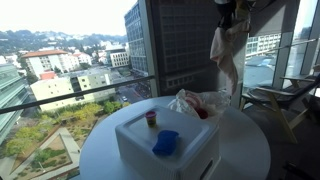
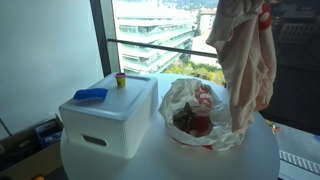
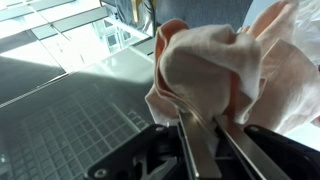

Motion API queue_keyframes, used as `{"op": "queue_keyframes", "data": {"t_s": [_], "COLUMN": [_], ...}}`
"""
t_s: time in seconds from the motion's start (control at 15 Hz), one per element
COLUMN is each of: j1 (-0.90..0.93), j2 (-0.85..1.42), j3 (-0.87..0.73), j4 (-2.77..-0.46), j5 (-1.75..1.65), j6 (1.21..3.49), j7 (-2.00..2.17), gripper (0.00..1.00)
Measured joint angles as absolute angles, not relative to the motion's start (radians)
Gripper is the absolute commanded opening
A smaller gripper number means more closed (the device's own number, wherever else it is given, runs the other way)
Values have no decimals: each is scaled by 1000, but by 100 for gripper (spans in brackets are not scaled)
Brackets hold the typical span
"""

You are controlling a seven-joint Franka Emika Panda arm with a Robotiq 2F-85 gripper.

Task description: Put all the objects on the basket into the carrier bag

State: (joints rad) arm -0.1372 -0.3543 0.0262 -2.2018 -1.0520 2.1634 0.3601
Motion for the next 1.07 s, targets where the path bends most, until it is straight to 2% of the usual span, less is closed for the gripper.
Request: {"op": "queue_keyframes", "data": {"t_s": [0.53,1.07], "j1": [-111,-63], "j2": [-217,-199], "j3": [25,27], "j4": [-2238,-2175], "j5": [-1123,-1179], "j6": [2204,2235], "j7": [504,568], "gripper": [10,10]}}
